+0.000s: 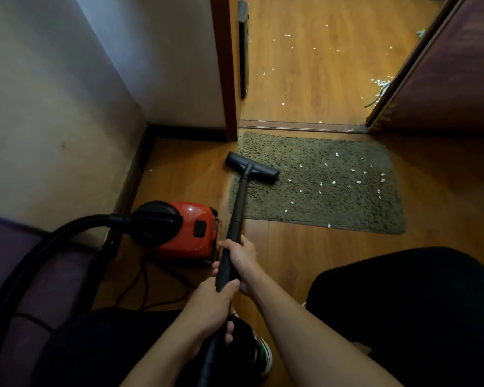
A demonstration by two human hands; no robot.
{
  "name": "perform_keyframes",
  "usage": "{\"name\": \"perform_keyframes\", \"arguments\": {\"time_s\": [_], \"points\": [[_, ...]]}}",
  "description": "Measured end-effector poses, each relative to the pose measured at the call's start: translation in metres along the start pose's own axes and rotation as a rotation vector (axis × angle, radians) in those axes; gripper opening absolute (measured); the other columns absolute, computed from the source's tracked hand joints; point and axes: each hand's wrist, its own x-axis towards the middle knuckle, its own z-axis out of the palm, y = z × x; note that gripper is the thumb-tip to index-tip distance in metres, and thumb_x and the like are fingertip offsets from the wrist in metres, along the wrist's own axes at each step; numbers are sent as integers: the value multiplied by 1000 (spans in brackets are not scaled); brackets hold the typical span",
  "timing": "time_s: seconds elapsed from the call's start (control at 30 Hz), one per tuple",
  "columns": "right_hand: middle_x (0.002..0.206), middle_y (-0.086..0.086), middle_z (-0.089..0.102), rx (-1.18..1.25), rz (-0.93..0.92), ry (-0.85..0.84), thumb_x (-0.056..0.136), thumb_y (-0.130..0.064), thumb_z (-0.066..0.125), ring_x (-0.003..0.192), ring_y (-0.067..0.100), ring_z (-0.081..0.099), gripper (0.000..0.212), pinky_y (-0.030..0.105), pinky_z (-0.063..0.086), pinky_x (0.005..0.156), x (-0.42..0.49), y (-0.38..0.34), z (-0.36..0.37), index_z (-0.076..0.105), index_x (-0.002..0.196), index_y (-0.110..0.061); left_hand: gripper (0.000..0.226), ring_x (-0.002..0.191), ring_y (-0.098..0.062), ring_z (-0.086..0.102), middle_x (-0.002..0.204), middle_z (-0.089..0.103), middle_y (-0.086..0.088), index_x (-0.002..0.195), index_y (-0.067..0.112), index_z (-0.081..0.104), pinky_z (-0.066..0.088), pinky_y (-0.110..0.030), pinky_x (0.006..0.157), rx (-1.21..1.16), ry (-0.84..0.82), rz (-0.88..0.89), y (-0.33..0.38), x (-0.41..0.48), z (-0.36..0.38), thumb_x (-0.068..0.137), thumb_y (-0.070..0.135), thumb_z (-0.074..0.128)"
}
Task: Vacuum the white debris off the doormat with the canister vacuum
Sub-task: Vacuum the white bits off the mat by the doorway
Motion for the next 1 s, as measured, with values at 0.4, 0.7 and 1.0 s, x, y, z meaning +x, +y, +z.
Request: {"name": "perform_keyframes", "arguments": {"time_s": [0.4, 0.7, 1.0], "points": [[70, 13, 55, 1, -24, 13, 98, -9, 61, 43, 22, 60, 24, 29, 51, 41, 9, 0, 7, 54, 121, -3, 18, 42, -11, 53, 73, 55, -7, 111, 20, 55, 46, -25, 42, 8, 21, 22, -1, 10, -7, 102, 35, 50], [70, 13, 58, 8, -26, 27, 99, -10, 61, 44, 21, 61, 15, 29, 54, 42, 32, -29, -1, 53, 112, -9, 16, 39, -11, 50, 74, 53, -9, 102, 17, 54, 45, -24, 39, -12, 1, 27, 28, 34, 3, 103, 32, 50], [68, 15, 56, 102, -30, 115, 97, -8, 62, 43, 25, 60, 20, 32, 52, 45, 9, -8, -24, 51, 114, -7, 20, 42, -10, 52, 78, 55, -8, 109, 17, 54, 47, -25, 42, 111, -59, 26, 15, 12, 16, 102, 35, 50]]}}
